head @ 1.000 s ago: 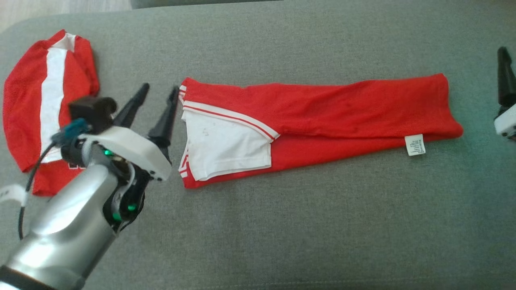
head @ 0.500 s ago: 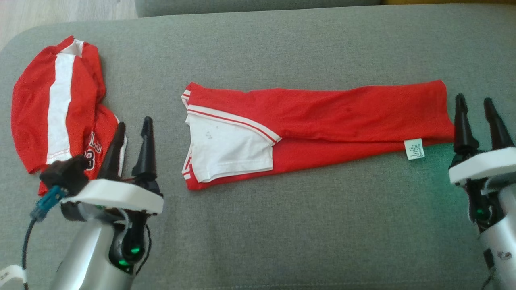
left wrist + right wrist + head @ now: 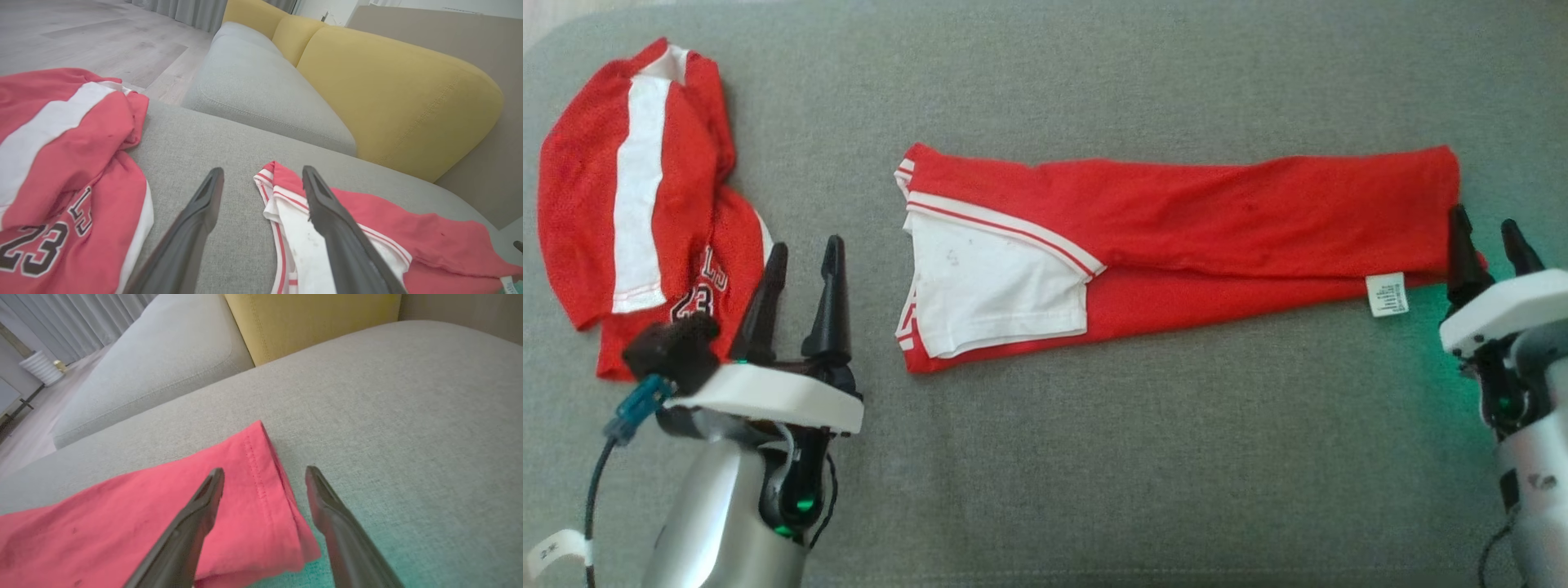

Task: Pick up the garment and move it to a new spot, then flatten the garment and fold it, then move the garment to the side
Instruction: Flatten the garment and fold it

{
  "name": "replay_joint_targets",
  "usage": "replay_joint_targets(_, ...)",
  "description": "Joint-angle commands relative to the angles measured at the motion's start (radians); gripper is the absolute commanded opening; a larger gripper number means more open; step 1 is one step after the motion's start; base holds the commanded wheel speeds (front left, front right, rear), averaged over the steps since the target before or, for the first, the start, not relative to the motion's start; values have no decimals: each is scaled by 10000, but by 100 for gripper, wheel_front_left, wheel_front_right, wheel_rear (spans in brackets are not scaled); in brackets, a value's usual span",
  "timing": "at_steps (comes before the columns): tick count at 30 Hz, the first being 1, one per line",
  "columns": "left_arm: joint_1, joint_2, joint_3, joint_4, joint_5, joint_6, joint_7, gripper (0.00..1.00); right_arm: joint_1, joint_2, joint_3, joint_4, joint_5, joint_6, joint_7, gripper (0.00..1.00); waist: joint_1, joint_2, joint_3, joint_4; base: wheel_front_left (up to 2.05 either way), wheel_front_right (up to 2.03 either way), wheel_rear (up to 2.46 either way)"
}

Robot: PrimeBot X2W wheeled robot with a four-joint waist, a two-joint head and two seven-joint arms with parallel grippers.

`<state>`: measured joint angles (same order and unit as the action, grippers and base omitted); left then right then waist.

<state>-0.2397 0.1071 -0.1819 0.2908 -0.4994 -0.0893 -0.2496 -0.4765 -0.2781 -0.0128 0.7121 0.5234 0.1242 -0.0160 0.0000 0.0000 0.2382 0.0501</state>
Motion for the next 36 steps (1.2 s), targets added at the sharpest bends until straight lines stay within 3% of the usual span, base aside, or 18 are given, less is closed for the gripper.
replay_joint_targets(1,-494,78,366,-243,112,-44,-121,100,-346,-3,28,-139,-145,65,147,100,0,0,104,61,0,0,0)
replay_joint_targets(14,-1040,-196,611,41,453,-333,-122,100,-1208,446,-1120,782,-1021,65,1501,100,0,0,826,301,0,0,0)
replay_joint_targets(15,-1066,-210,633,53,470,-343,-122,100,-1211,499,-1118,787,-1008,65,1627,89,0,0,845,303,0,0,0)
replay_joint_targets(16,-1092,-221,655,67,485,-352,-122,100,-1213,543,-1119,768,-966,65,1739,33,0,0,861,302,0,0,0)
replay_joint_targets(17,-1119,-229,675,81,498,-359,-122,100,-1214,568,-1106,717,-922,65,1813,0,0,0,877,298,0,0,0)
replay_joint_targets(27,-1167,-272,822,283,695,-400,-122,100,-964,-20,-1813,422,-1539,65,1311,0,0,0,576,121,0,0,0)
replay_joint_targets(33,-1011,-322,838,389,696,-409,-122,100,-873,-567,-3614,613,-3526,65,457,0,0,0,170,-11,0,0,0)
replay_joint_targets(36,-911,-344,845,423,685,-411,-122,100,-927,-389,-4754,434,-4840,65,140,0,0,0,-41,-71,0,0,0)
